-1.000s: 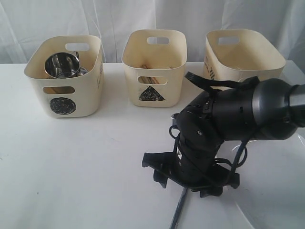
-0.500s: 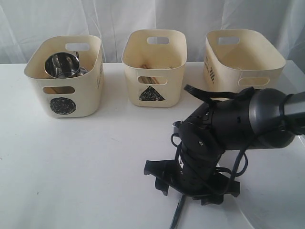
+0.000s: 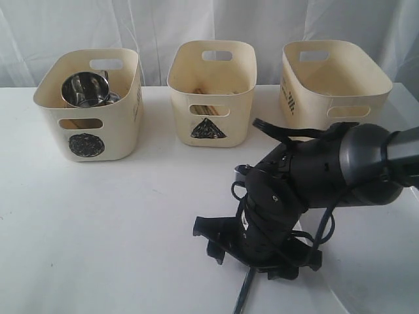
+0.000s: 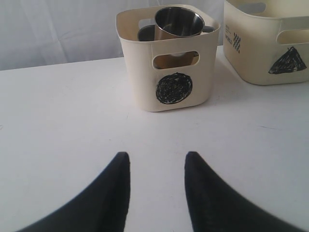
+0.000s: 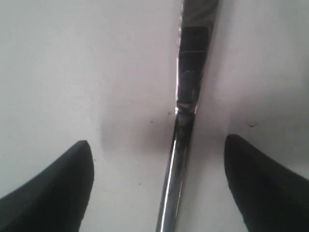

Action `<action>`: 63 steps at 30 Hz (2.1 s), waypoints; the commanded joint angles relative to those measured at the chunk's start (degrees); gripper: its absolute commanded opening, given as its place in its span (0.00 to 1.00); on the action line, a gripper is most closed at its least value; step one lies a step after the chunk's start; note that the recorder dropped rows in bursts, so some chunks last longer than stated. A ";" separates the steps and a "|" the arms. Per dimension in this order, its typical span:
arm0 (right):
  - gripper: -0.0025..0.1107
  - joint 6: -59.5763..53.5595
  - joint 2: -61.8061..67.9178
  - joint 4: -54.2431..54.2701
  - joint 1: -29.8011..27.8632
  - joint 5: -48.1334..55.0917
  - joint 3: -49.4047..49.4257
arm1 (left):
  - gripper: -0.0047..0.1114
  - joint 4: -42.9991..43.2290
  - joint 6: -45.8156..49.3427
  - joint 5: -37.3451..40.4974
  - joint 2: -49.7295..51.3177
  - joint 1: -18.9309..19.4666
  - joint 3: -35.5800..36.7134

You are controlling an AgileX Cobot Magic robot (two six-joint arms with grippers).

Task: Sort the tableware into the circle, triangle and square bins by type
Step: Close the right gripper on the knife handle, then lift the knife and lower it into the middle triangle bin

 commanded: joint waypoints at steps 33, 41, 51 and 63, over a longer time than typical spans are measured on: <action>0.02 -3.52 -10.27 -5.86 1.01 -3.67 0.30 | 0.41 -0.15 -0.07 -0.34 -0.29 0.07 0.19; 0.02 -6.85 -13.64 -15.14 -1.00 -1.12 -5.45 | 0.41 -0.15 -0.07 -0.34 -0.29 0.07 0.19; 0.02 -12.69 -12.23 -20.41 -5.13 -3.15 -17.09 | 0.41 -0.15 -0.07 -0.34 -0.29 0.07 0.19; 0.02 -17.59 -3.15 -23.31 -13.12 -12.97 -26.12 | 0.41 -0.15 -0.07 -0.34 -0.29 0.07 0.19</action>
